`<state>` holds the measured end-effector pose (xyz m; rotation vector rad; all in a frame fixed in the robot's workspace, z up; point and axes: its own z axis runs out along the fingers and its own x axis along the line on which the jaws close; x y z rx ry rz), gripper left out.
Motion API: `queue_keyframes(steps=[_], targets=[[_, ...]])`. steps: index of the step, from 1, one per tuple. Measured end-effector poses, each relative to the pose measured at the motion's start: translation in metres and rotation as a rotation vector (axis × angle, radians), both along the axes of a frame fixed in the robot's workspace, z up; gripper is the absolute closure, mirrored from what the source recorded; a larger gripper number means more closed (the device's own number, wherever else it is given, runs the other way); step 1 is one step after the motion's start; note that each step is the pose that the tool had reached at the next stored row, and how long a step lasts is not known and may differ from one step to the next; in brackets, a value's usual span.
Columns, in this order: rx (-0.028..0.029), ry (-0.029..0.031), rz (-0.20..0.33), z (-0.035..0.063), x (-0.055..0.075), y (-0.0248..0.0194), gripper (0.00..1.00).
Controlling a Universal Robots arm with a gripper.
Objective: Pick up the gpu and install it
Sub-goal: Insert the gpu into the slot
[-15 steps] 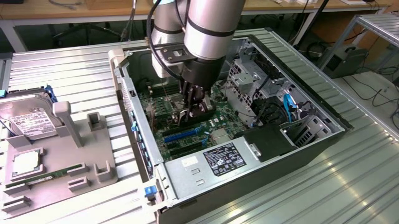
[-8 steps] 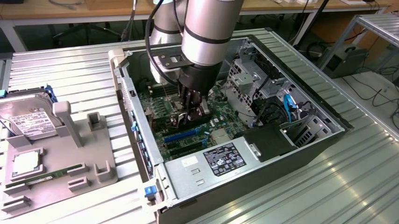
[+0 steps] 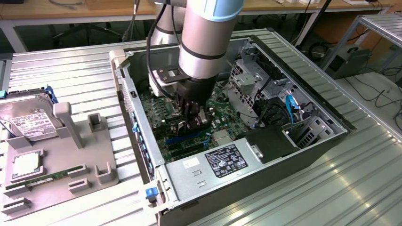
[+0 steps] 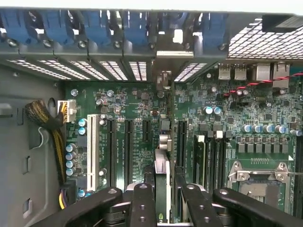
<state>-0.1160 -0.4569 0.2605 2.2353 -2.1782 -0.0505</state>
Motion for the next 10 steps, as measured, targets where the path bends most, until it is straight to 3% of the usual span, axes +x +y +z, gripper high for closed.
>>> queue_keyframes(steps=[1,2,3,4,5,10], targets=[[0.0000,0.0010,0.001,-0.0022,-0.0029,-0.0001,0.74],[0.0015,0.0183,0.001,-0.0027,-0.0035,-0.0004,0.74],[0.0028,0.0715,0.001,-0.0023,-0.0035,-0.0017,0.74],[0.0035,0.0718,0.001,-0.0035,-0.0027,-0.0020,0.74],[0.0078,0.0713,-0.006,-0.0073,0.0016,-0.0026,0.74],[0.0043,0.0703,-0.013,-0.0071,0.0035,-0.0028,0.72]])
